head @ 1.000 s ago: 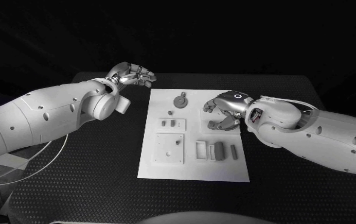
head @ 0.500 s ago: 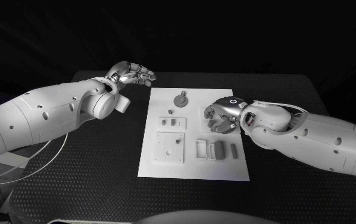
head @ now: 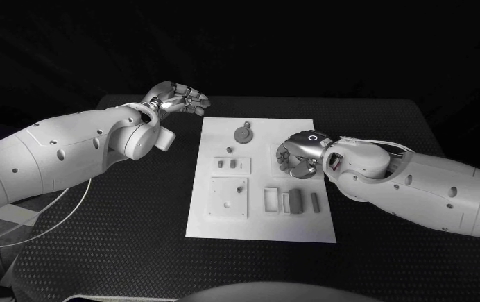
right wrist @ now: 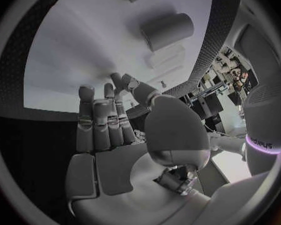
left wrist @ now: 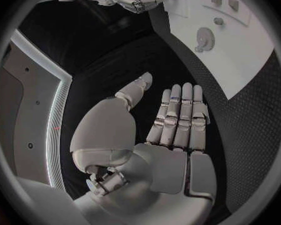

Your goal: Assemble the parts on the task board

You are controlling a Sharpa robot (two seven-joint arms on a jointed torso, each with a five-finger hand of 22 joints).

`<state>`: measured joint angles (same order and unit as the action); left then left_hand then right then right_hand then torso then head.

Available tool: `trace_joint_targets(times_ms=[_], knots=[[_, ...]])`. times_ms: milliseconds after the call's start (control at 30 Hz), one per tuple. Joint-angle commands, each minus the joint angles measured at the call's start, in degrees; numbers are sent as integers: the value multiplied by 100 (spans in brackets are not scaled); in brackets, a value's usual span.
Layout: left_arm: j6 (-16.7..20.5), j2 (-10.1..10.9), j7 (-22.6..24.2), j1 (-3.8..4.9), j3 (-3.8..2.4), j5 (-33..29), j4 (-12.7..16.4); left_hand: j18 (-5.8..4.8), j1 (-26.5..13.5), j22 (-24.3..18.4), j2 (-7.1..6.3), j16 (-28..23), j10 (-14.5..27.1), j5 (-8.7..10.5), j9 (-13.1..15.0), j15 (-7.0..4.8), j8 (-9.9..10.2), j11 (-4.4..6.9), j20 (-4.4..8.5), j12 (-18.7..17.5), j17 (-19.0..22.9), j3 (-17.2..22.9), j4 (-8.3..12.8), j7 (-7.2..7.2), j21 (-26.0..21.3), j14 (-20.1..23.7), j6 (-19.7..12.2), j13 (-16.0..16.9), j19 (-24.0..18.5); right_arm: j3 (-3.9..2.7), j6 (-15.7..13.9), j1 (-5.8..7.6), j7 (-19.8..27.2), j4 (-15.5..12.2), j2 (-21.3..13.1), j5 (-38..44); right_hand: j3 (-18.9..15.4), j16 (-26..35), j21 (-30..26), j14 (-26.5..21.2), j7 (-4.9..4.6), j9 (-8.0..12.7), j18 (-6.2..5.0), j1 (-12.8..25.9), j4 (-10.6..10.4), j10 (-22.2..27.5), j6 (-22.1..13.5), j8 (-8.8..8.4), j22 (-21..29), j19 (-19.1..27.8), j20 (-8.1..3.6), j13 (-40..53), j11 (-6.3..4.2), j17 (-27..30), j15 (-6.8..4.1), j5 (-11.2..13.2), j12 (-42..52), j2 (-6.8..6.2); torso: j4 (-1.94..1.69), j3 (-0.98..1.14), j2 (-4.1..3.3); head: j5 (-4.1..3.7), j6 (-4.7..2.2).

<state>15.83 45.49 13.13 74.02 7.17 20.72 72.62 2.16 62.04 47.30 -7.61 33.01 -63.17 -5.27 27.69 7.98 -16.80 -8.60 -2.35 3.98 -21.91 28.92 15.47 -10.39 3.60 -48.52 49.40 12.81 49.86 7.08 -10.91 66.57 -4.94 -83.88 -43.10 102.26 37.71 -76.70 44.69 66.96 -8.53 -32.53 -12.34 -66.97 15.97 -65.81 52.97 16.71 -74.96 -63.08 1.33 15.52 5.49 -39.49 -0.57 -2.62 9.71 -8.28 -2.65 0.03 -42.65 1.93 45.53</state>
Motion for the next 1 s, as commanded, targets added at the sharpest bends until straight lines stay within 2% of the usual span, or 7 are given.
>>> trace_joint_targets(times_ms=[33, 400, 667, 800, 933, 967, 1000], knots=[[-63, -6, 65, 10, -4, -28, 15, -50, 6, -8, -54, -28, 36, 28, -10, 3, -28, -7, 8, -12, -10, -12, -18, 8, 26, 31, -19, -6, -36, 1, -33, -11, -22, -1, 21, 158, -2, 23, -1, -1, 7, -11, -266, 13, 34, -66, 55, 30, -95, 5, -12, 13, -14, 10, -46, -25, 43, 78, 2, 3, -2, 3, 8], [-61, 1, 63, 10, -4, -28, 16, -50, 2, -11, -52, -33, 38, 29, -10, 5, -30, -8, 7, -10, -17, -15, -22, 9, 27, 33, -17, -8, -38, 4, -117, -29, -48, 4, 59, 176, 2, 28, 9, 31, 40, -18, -266, 47, 33, -169, 143, 57, -94, -23, -17, 34, -57, 17, -89, -25, 83, 194, -3, 0, -2, -2, 38], [-72, -2, 57, 10, -4, -28, 14, -49, 2, -14, -54, -39, 42, 29, -11, 6, -30, -9, 6, -11, -24, -17, -22, 9, 27, 36, -19, -9, -41, 4, -148, -33, -59, 22, 81, 163, -38, 32, 10, 51, 30, -5, -266, 158, 0, -173, 126, 31, -91, -40, -17, 32, -62, 21, -94, -24, 73, 116, 3, -2, -2, -3, 47], [-74, -1, 58, 10, -4, -28, 16, -49, 2, -16, -56, -42, 46, 29, -12, 7, -30, -10, 5, -11, -28, -18, -22, 9, 27, 38, -20, -11, -43, 4, -189, -36, -67, 19, 86, 163, -21, 35, 8, 57, 36, -6, -266, 169, -17, -188, 142, 35, -87, -48, -22, 35, -67, 22, -99, -25, 77, 141, 2, 0, 0, -5, 48], [-76, -4, 55, 10, -4, -28, 14, -49, 3, -17, -54, -44, 48, 29, -12, 7, -30, -11, 5, -12, -30, -18, -22, 9, 27, 39, -21, -12, -43, 4, -246, -38, -92, 13, 86, 163, 9, 29, 16, 88, 72, -23, -266, 203, -78, -281, 243, 80, -86, -80, -30, 56, -98, 21, -127, -25, 120, 297, -1, 0, -1, -8, 47], [-77, -2, 55, 10, -4, -28, 14, -49, 3, -17, -54, -44, 48, 29, -12, 7, -30, -11, 5, -12, -30, -18, -22, 9, 27, 39, -21, -12, -44, 4, -289, -39, -93, 9, 86, 163, 22, 24, 22, 112, 100, -33, -266, 232, -118, -336, 304, 107, -88, -97, -38, 67, -122, 21, -150, -25, 143, 446, -3, 1, -1, -8, 48], [-77, -2, 55, 10, -4, -28, 14, -49, 3, -17, -54, -45, 48, 29, -12, 7, -30, -11, 5, -12, -31, -18, -22, 9, 27, 39, -21, -12, -44, 4, -296, -39, -95, 7, 86, 163, 27, 23, 26, 122, 110, -37, -266, 227, -108, -353, 322, 115, -90, -103, -45, 71, -131, 21, -160, -25, 150, 476, -3, 1, -1, -8, 48]])
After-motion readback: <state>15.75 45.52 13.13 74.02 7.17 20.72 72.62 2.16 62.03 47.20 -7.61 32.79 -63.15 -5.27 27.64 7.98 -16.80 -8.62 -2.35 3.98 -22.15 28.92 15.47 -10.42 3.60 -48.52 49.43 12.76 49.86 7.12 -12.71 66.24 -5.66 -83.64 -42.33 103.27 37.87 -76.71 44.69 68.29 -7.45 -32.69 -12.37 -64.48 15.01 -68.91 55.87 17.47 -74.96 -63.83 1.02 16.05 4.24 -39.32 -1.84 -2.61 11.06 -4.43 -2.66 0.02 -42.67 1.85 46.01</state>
